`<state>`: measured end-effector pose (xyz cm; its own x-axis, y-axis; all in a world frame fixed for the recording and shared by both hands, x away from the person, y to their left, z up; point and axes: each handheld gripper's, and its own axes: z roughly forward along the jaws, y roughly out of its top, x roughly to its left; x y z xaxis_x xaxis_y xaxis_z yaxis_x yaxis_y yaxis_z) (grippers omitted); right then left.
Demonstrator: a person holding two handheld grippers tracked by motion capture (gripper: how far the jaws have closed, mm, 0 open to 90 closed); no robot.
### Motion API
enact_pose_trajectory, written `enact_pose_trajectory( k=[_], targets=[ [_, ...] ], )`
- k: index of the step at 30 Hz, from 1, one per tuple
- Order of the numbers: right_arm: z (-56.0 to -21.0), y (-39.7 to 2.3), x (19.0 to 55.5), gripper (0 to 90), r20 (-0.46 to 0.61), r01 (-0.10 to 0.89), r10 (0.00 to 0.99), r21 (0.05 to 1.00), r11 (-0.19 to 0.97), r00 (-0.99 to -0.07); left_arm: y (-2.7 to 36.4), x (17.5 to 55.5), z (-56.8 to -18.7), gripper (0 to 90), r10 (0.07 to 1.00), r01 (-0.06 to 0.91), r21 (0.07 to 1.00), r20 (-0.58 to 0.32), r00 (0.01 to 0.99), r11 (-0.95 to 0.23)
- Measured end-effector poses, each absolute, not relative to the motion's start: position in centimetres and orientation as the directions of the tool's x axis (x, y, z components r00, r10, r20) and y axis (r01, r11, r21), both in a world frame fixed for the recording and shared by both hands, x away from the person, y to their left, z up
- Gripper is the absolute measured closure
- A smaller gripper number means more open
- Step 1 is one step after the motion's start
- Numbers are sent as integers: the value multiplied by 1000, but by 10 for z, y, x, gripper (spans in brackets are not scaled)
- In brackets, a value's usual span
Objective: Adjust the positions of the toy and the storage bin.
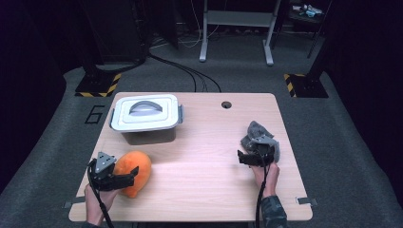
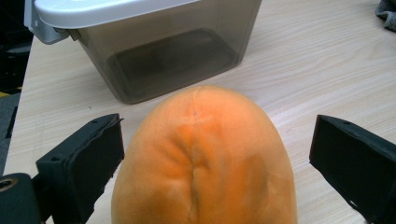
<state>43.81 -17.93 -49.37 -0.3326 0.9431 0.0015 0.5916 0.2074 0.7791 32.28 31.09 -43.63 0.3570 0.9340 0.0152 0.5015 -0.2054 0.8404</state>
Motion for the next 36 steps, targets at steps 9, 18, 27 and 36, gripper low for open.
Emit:
enact_pose_trajectory(
  k=[9,18,27,36],
  targets=[
    [-491,-197,454,146,-6,594,968,788,159,-250,310,322,-435,50,928,500,838,21,371,-219],
    [-496,-203,469,121,-9,638,978,757,142,-208,309,322,-435,59,924,502,833,28,380,-232],
    [-516,-213,480,266,49,696,984,714,84,-169,307,323,-438,72,922,506,828,32,387,-241],
    [-517,-221,474,616,22,676,991,733,74,-133,305,323,-438,81,918,506,826,33,396,-248]
  ],
)
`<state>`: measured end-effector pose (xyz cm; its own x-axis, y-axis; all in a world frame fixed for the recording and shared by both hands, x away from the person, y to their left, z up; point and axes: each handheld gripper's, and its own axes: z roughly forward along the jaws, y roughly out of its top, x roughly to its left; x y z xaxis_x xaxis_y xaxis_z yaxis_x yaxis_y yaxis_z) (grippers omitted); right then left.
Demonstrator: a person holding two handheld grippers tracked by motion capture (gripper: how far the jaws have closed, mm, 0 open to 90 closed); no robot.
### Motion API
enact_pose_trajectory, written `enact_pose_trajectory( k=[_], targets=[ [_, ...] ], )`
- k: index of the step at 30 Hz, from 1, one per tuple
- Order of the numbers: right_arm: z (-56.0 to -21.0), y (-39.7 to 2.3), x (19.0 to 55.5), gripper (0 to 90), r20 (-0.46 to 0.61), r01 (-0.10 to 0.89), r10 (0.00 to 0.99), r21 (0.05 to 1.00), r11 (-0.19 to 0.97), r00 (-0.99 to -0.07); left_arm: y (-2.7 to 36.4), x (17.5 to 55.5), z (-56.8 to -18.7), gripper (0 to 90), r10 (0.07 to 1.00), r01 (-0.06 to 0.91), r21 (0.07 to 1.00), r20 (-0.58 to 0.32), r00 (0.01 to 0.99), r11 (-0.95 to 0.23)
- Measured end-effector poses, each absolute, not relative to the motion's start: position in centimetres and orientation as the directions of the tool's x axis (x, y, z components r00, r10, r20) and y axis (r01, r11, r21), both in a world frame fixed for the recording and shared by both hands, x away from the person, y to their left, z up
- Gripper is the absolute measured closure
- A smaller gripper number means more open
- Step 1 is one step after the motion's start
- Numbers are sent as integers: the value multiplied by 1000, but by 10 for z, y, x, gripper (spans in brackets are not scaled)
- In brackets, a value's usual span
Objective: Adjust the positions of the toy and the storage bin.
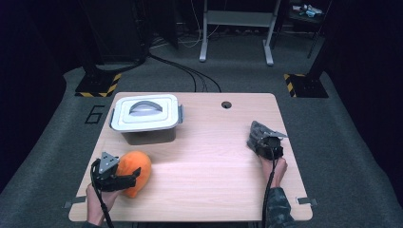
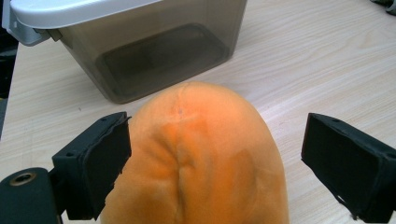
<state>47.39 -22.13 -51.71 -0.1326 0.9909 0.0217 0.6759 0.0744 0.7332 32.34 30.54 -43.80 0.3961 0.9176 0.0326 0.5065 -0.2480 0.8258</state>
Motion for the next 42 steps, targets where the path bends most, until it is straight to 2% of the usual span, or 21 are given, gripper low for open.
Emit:
enact_pose_trajectory(
  k=[3,7,19,31,42],
  targets=[
    [-517,-223,473,682,31,672,992,739,60,-122,305,323,-438,83,917,506,826,33,396,-248],
    [-515,-224,468,709,20,662,993,747,62,-116,307,323,-438,84,920,504,829,33,391,-244],
    [-491,-238,425,708,3,639,994,766,68,-108,306,323,-438,86,920,494,836,31,391,-239],
    [-493,-246,382,704,-17,641,995,764,78,-101,307,324,-437,86,919,501,832,29,393,-240],
    [-503,-247,358,695,-43,655,995,751,89,-86,309,323,-437,86,921,501,831,32,389,-241]
  ],
)
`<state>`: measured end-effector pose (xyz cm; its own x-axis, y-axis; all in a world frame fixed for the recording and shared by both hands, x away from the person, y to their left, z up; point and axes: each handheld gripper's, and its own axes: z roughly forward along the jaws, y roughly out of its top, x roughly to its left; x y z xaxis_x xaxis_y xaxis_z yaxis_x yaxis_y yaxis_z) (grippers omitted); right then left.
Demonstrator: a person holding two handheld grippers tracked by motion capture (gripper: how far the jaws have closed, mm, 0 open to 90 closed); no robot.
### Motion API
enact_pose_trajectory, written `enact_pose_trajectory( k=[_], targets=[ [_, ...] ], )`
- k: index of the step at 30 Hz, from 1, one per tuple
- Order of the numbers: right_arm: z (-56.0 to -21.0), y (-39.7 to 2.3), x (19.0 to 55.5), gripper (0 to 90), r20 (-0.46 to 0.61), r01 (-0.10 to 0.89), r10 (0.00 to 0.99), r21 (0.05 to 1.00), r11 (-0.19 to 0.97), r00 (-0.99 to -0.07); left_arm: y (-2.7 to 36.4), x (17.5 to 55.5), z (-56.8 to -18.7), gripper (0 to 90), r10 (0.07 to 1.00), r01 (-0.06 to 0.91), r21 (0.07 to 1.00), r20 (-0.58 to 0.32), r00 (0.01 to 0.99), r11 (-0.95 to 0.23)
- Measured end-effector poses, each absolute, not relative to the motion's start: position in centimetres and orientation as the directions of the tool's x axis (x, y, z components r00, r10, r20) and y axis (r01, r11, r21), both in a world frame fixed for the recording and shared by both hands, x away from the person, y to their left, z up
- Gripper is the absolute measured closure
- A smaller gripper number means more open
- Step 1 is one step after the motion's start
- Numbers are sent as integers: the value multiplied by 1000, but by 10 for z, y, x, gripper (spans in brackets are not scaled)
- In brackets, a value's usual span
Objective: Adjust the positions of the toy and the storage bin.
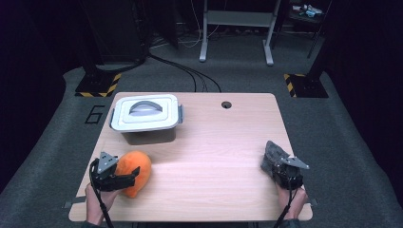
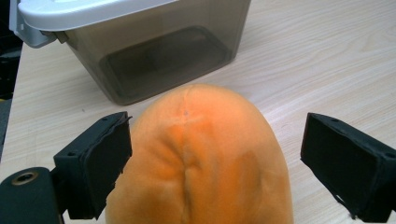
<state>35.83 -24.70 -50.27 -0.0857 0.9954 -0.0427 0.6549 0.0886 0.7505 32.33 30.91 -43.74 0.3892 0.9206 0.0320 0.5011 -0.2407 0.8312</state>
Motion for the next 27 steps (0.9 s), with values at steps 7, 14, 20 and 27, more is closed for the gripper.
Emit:
enact_pose_trajectory(
  k=[7,14,20,27],
  targets=[
    [-516,-251,353,690,-32,674,997,735,73,-73,310,323,-438,85,922,502,833,27,387,-235],
    [-513,-253,354,531,-40,675,996,733,86,-83,312,323,-436,84,924,507,832,17,382,-225],
    [-501,-249,353,229,-42,674,995,732,96,-96,316,324,-434,62,929,515,831,9,369,-212],
    [-479,-232,354,132,-62,638,984,754,158,-169,320,327,-432,41,934,524,828,-5,358,-197]
  ],
)
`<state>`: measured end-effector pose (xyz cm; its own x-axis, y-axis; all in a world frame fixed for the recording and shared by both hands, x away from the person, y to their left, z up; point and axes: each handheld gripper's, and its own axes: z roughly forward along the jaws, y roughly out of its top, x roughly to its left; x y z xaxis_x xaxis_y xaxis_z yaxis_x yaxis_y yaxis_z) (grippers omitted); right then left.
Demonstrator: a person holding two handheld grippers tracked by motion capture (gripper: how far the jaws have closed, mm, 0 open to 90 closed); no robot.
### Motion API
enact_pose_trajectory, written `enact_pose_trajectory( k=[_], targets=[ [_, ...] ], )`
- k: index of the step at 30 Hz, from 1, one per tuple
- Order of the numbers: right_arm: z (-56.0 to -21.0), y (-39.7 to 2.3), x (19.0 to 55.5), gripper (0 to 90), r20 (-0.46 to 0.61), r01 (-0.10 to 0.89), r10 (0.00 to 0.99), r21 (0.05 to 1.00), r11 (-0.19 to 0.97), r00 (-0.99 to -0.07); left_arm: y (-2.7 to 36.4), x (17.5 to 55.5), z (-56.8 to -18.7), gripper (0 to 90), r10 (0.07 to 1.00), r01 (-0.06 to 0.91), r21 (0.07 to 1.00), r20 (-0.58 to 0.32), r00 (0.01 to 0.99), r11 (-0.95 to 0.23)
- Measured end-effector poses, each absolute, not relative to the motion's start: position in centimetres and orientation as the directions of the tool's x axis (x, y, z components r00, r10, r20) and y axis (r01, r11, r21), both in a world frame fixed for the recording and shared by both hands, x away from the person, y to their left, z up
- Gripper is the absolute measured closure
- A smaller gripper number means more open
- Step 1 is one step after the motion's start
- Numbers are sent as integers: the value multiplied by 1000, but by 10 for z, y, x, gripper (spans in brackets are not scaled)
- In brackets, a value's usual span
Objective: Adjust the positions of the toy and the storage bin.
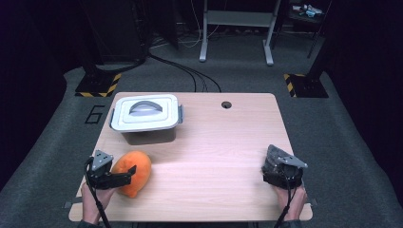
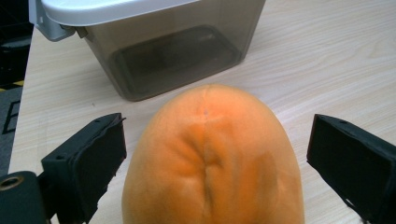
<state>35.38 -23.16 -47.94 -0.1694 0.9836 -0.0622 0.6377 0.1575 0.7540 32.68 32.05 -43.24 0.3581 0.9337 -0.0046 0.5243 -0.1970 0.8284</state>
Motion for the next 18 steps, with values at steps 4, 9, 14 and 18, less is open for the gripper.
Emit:
enact_pose_trajectory(
  k=[4,9,14,18],
  targets=[
    [-472,-218,357,87,-65,608,970,769,198,-234,324,329,-431,28,936,532,826,-14,351,-187],
    [-471,-198,365,48,-61,592,947,767,247,-316,329,334,-428,6,942,541,822,-19,334,-175],
    [-482,-176,375,42,-38,587,912,754,295,-409,336,339,-426,0,947,546,822,-27,321,-161],
    [-500,-159,385,32,-21,611,894,723,323,-447,339,346,-423,0,950,548,821,-24,313,-159]
  ],
)
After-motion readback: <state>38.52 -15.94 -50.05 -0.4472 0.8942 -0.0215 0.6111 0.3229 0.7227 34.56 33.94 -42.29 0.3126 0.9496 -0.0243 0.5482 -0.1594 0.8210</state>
